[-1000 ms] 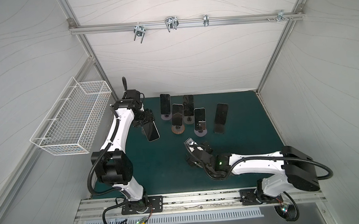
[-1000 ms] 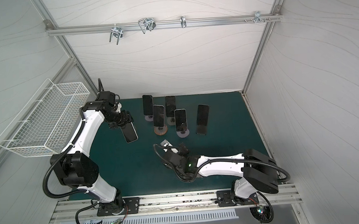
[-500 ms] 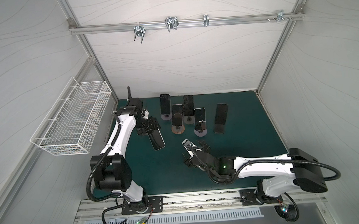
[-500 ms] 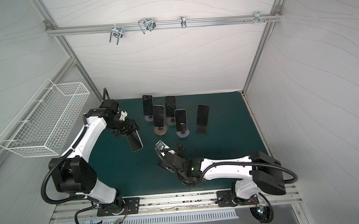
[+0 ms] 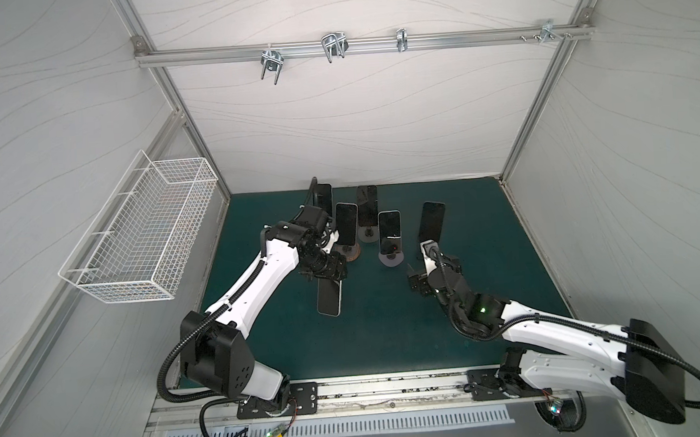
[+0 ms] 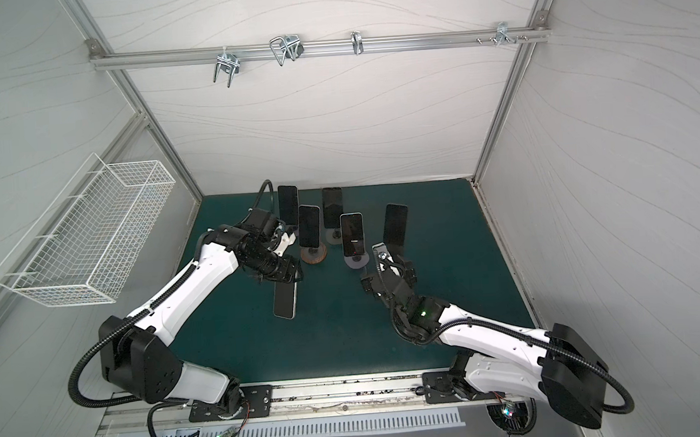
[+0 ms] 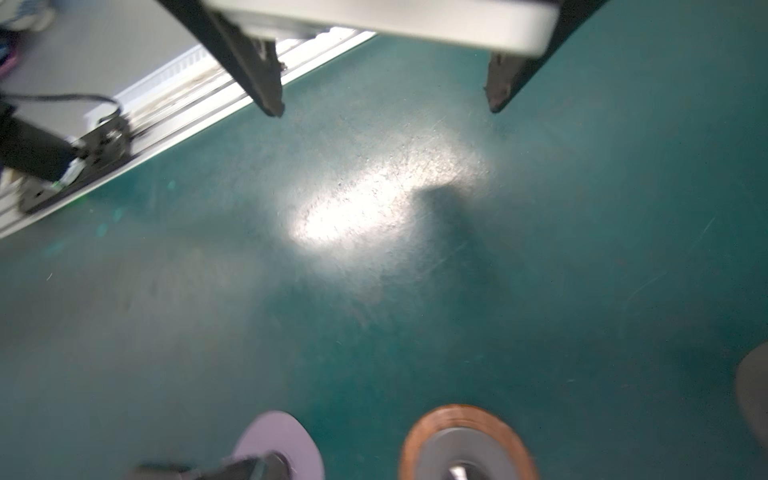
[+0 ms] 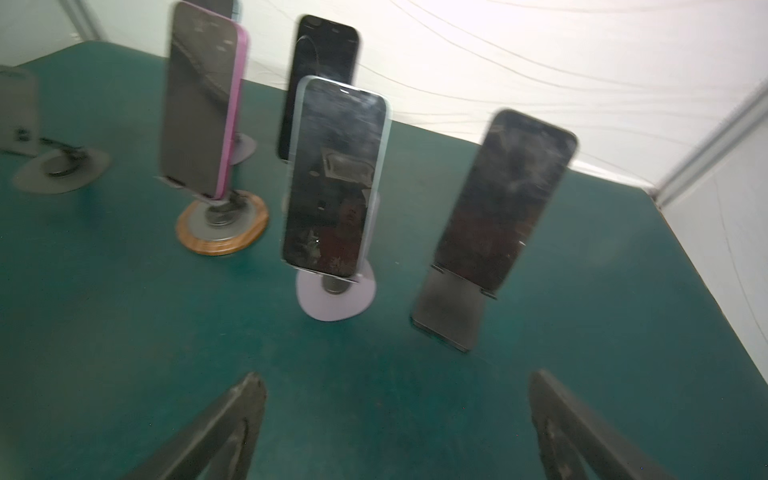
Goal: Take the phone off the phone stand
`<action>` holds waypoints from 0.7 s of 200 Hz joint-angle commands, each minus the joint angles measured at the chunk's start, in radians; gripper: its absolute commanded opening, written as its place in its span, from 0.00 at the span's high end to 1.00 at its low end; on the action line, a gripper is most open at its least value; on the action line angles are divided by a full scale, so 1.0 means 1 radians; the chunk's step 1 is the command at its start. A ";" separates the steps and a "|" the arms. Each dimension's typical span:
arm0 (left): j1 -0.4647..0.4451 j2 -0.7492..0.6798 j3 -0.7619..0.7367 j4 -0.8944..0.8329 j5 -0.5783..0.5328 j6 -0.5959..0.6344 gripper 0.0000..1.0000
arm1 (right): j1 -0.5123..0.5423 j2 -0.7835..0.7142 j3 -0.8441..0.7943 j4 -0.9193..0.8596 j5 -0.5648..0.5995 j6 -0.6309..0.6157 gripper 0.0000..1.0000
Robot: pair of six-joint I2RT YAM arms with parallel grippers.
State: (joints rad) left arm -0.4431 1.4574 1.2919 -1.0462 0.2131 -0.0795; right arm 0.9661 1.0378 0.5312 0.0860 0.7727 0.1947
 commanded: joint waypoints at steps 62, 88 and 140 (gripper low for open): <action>-0.269 -0.038 -0.114 0.112 -0.148 0.227 0.42 | -0.128 -0.065 -0.135 -0.007 -0.092 0.189 0.01; -0.306 -0.028 -0.159 0.146 -0.162 0.282 0.42 | -0.133 -0.046 -0.134 0.002 -0.107 0.187 0.01; -0.371 0.000 -0.260 0.232 -0.192 0.379 0.41 | -0.140 0.035 -0.104 0.029 -0.134 0.182 0.01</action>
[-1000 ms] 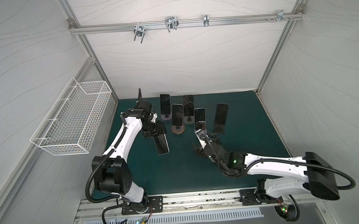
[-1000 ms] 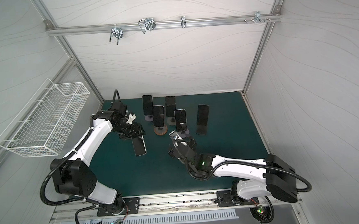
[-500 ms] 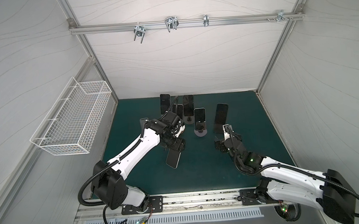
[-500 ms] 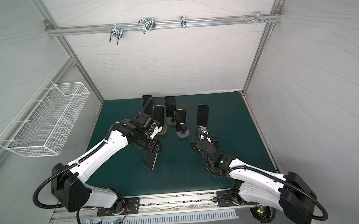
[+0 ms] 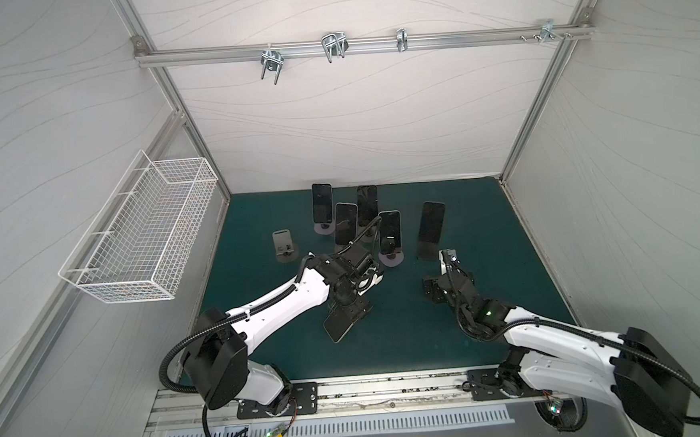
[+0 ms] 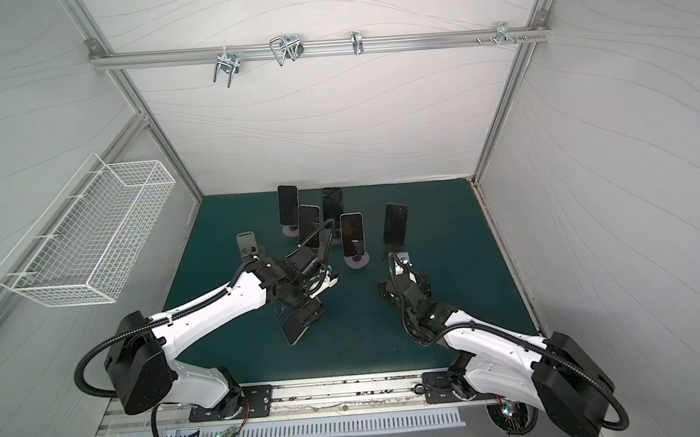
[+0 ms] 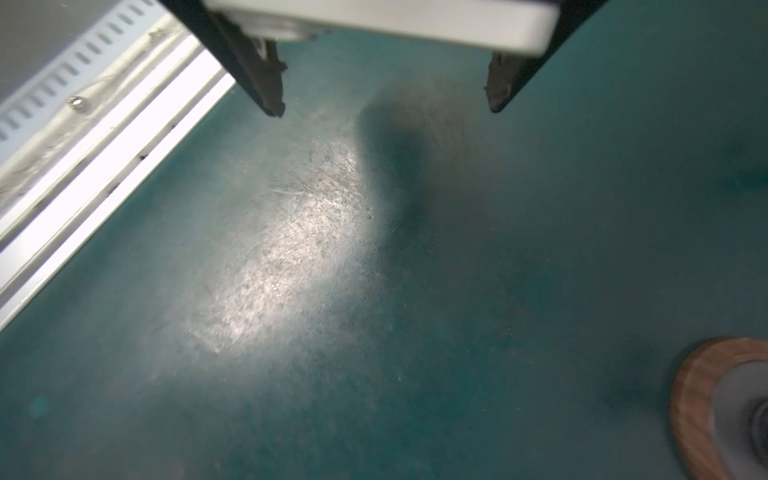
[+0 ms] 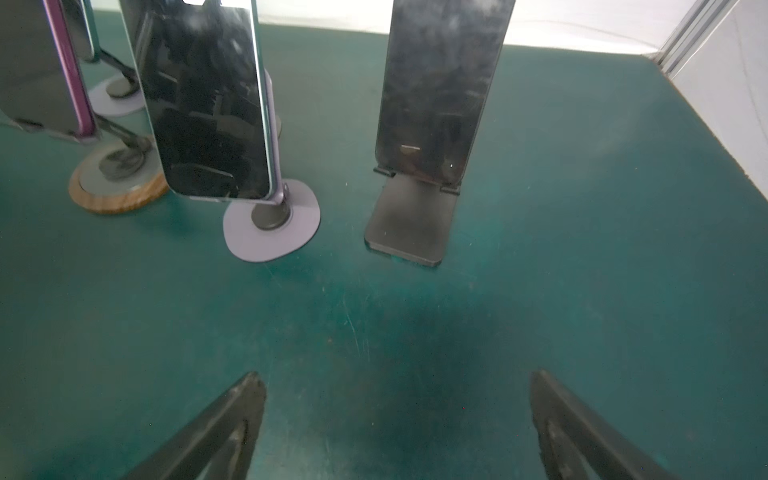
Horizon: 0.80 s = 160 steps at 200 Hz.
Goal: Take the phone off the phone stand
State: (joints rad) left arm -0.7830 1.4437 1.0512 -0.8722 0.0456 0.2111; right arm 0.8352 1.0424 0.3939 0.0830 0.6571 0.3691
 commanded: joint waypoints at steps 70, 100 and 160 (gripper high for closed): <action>-0.124 0.045 -0.094 0.137 0.017 0.156 0.41 | -0.204 -0.026 -0.016 -0.002 -0.202 0.115 0.01; -0.160 0.068 -0.128 0.159 0.009 0.204 0.41 | -0.295 -0.043 -0.053 0.013 -0.282 0.159 0.01; -0.226 0.102 -0.144 0.178 0.013 0.226 0.41 | -0.314 0.051 0.004 -0.003 -0.318 0.153 0.01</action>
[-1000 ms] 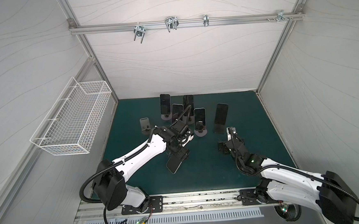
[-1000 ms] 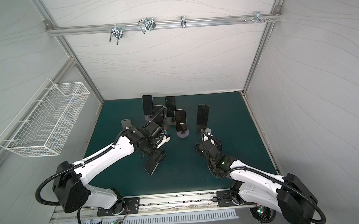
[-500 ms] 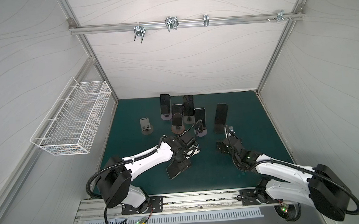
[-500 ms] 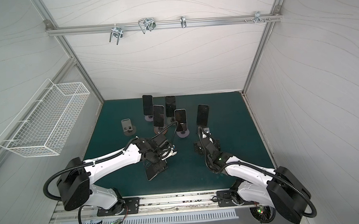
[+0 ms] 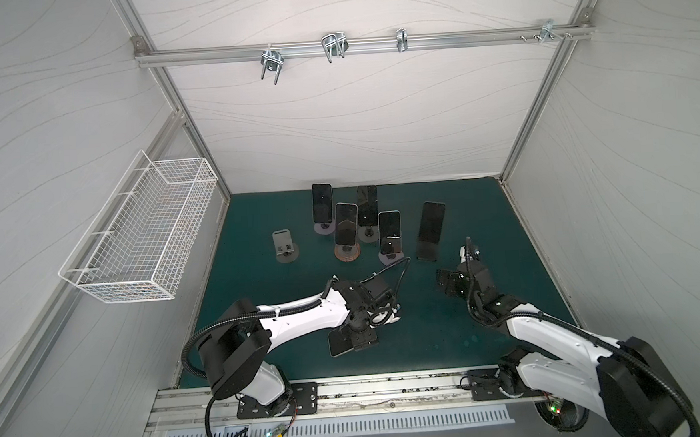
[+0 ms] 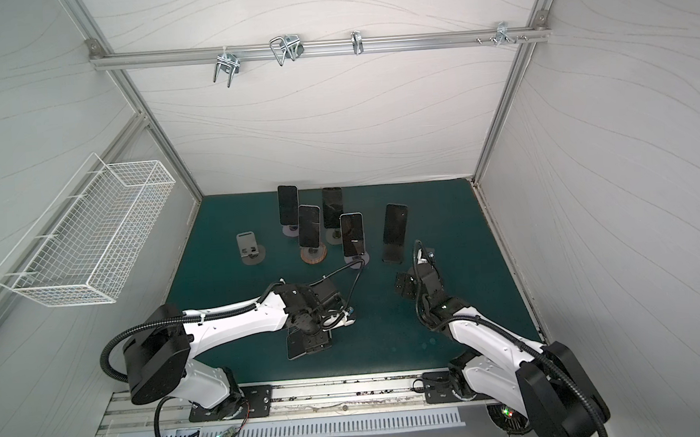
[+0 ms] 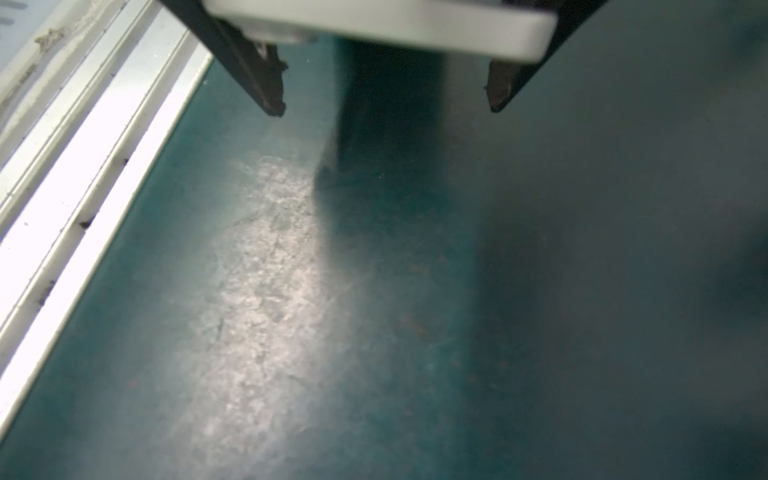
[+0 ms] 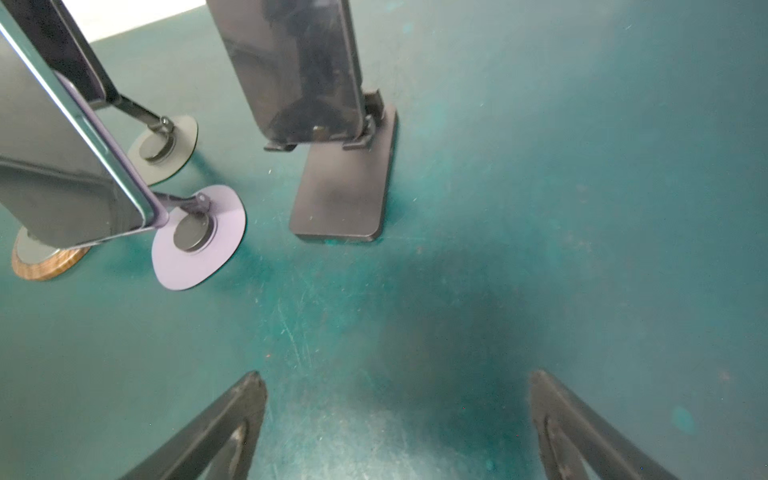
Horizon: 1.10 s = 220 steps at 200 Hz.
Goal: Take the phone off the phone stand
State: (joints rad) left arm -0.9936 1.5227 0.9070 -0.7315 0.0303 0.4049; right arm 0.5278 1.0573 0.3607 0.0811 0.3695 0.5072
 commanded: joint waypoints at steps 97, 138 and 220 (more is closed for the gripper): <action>-0.039 0.098 0.007 0.047 0.073 0.116 0.37 | -0.030 0.055 0.037 0.013 -0.061 0.023 0.01; -0.039 0.122 0.007 0.053 0.096 0.147 0.36 | -0.032 0.076 0.053 0.003 -0.072 0.014 0.01; -0.039 0.153 0.012 0.053 0.097 0.158 0.31 | -0.037 0.091 0.055 0.028 -0.113 -0.010 0.01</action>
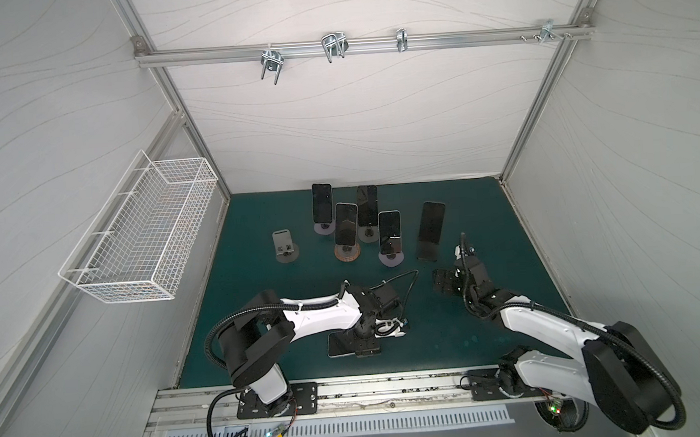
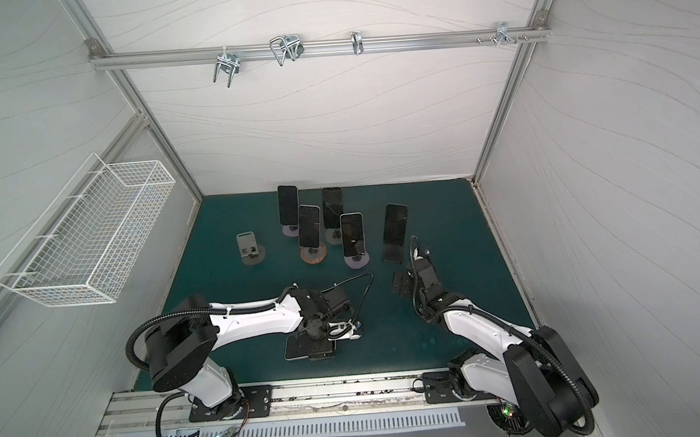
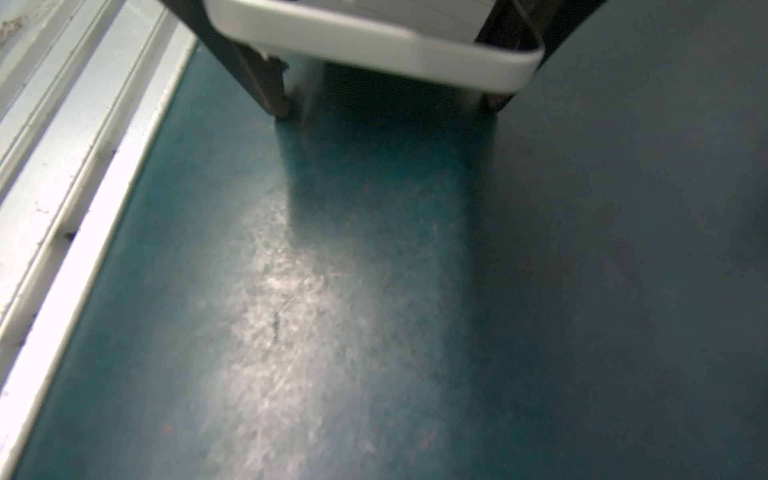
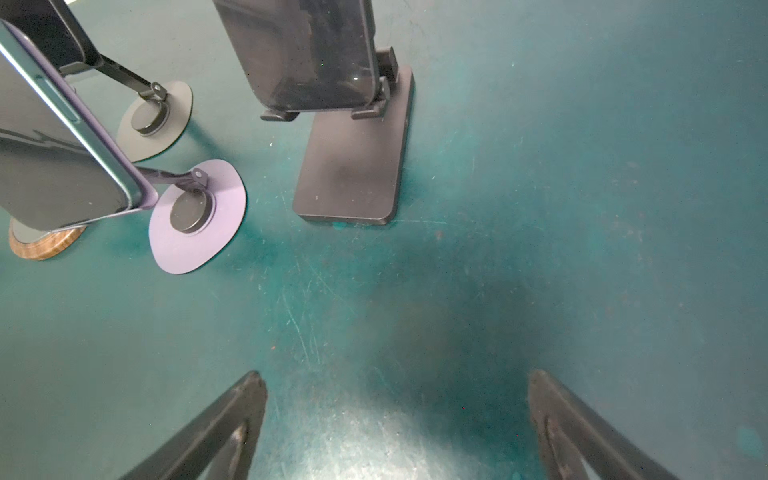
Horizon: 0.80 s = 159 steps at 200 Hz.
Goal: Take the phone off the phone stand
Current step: 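Set the phone flat on the table and open the left gripper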
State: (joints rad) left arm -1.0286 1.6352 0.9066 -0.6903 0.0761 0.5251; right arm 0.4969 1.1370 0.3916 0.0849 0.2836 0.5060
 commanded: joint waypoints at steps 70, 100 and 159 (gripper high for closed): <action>-0.002 0.081 0.027 -0.004 0.047 0.044 0.25 | -0.012 0.024 0.030 0.029 -0.044 -0.014 0.01; -0.003 0.081 0.037 -0.007 0.053 0.046 0.23 | -0.012 0.030 0.033 0.029 -0.047 -0.014 0.01; -0.002 0.069 0.038 -0.011 0.061 0.045 0.19 | -0.014 0.033 0.036 0.029 -0.050 -0.017 0.01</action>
State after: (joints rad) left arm -1.0286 1.6688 0.9474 -0.7403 0.0872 0.5343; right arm 0.4900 1.1641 0.4049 0.0978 0.2417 0.4976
